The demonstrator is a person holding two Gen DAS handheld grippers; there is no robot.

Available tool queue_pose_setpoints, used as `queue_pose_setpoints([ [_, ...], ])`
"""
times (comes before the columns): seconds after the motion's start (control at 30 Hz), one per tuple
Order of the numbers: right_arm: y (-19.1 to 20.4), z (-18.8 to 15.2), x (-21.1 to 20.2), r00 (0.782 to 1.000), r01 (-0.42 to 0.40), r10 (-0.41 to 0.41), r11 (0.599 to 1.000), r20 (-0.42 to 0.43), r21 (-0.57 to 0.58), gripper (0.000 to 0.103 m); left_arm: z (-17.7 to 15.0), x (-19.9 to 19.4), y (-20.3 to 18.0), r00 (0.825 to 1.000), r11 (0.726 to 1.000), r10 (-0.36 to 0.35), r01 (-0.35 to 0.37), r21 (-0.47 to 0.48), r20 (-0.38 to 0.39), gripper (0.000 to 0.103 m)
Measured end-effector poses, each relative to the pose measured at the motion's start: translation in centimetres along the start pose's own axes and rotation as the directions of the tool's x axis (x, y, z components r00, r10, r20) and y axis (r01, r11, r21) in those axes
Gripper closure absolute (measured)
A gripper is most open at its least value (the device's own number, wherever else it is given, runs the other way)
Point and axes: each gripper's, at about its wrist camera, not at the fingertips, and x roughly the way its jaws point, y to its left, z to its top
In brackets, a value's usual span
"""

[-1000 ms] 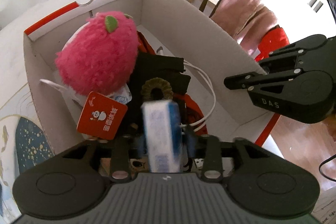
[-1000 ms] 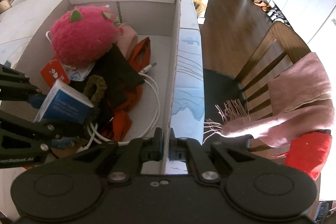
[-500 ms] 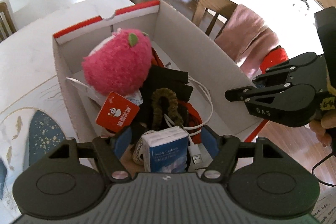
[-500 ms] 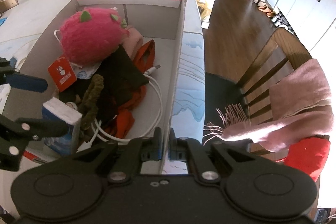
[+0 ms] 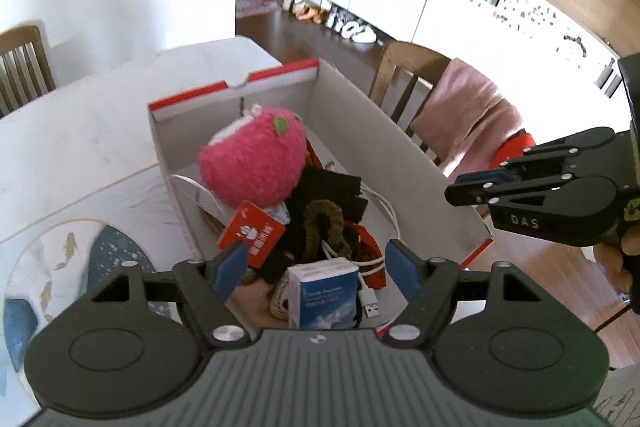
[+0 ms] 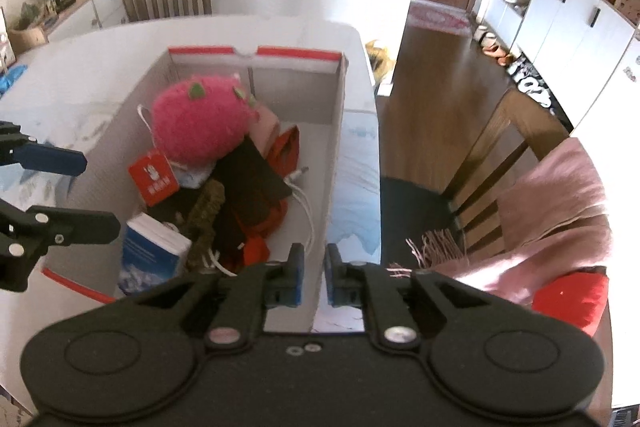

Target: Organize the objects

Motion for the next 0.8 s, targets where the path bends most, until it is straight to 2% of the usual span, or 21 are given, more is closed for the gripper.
queue_pose_setpoints([
  [0.17, 1.4, -0.6, -1.5, 0.998, -0.023, 0.021, 0.999, 0.052, 0.038, 0.086, -1.1, -1.9, 1.5, 0.999, 1.0, 0.007, -0.006, -0.025, 0.054, 0.027],
  [0.27, 2.5, -1.0, -2.5, 0.996, -0.03, 0.026, 0.999, 0.088, 0.045, 0.077, -1.9, -3.1, 2.2, 0.996, 1.0, 0.009, -0.007, -0.03, 0.088, 0.026],
  [0.53, 4.7, -2.3, -5.0, 0.985, -0.064, 0.051, 0.995, 0.166, 0.076, 0.064, -4.2, -5.6, 3.5, 0.985, 0.999, 0.029, -0.022, -0.047, 0.17, 0.025],
  [0.6, 5.2, -2.8, -5.6, 0.98, -0.069, 0.052, 0.994, 0.193, 0.081, 0.058, -4.5, -5.9, 3.8, 0.985, 0.999, 0.021, -0.012, -0.052, 0.171, 0.02],
  [0.67, 5.6, -3.2, -6.3, 0.974, -0.071, 0.05, 0.994, 0.221, 0.088, 0.047, -4.9, -6.2, 4.0, 0.984, 0.999, 0.016, -0.007, -0.051, 0.177, 0.019],
  [0.73, 5.9, -3.4, -6.7, 0.969, -0.085, 0.063, 0.993, 0.238, 0.083, 0.043, -5.2, -6.4, 4.1, 0.983, 0.999, 0.009, 0.0, -0.047, 0.181, 0.019],
  [0.8, 6.4, -3.8, -7.3, 0.963, -0.086, 0.064, 0.994, 0.26, 0.074, 0.038, -5.4, -6.7, 4.2, 0.983, 0.999, 0.004, 0.004, -0.04, 0.186, 0.014],
])
